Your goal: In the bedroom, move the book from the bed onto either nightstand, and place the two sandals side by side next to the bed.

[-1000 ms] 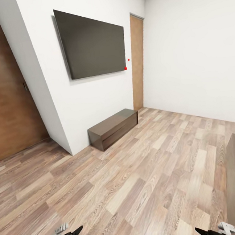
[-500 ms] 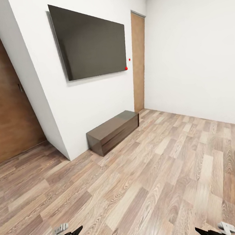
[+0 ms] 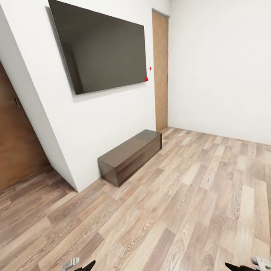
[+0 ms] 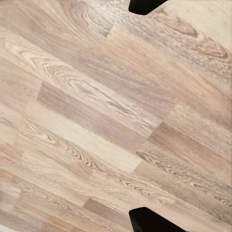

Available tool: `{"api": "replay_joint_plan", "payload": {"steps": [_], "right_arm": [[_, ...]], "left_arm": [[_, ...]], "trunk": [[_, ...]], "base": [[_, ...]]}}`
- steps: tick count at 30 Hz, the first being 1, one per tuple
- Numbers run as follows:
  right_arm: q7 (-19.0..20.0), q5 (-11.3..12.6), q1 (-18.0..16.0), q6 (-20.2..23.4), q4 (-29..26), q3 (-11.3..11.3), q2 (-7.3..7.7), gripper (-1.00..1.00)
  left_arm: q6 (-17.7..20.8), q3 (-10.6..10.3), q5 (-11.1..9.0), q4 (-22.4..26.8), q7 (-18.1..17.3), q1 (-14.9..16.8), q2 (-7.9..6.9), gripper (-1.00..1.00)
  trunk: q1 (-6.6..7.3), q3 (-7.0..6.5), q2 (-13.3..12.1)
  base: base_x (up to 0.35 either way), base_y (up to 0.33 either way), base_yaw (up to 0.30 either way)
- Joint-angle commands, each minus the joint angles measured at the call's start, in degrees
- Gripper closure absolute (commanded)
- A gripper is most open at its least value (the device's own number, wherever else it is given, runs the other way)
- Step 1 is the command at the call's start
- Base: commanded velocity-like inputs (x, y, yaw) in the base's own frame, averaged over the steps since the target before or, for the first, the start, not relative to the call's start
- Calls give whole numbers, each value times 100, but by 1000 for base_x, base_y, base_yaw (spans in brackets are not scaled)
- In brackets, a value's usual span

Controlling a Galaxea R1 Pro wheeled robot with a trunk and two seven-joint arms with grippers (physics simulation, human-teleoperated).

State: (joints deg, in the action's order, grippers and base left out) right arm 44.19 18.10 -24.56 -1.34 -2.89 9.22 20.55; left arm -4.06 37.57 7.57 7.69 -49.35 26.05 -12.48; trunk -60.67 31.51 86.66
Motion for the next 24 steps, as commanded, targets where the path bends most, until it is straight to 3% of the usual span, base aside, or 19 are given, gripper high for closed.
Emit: {"api": "replay_joint_plan", "payload": {"steps": [1,24], "right_arm": [[21,-35,-5,-14,9,45,-1,-100],[20,-35,-5,-12,17,45,1,-100]], "left_arm": [[-42,40,61,-4,-12,5,0,-100],[-42,40,61,-5,-7,5,0,-100]], "trunk": [[-3,6,3],[-3,6,3]], "base": [[330,0,0],[330,0,0]]}}
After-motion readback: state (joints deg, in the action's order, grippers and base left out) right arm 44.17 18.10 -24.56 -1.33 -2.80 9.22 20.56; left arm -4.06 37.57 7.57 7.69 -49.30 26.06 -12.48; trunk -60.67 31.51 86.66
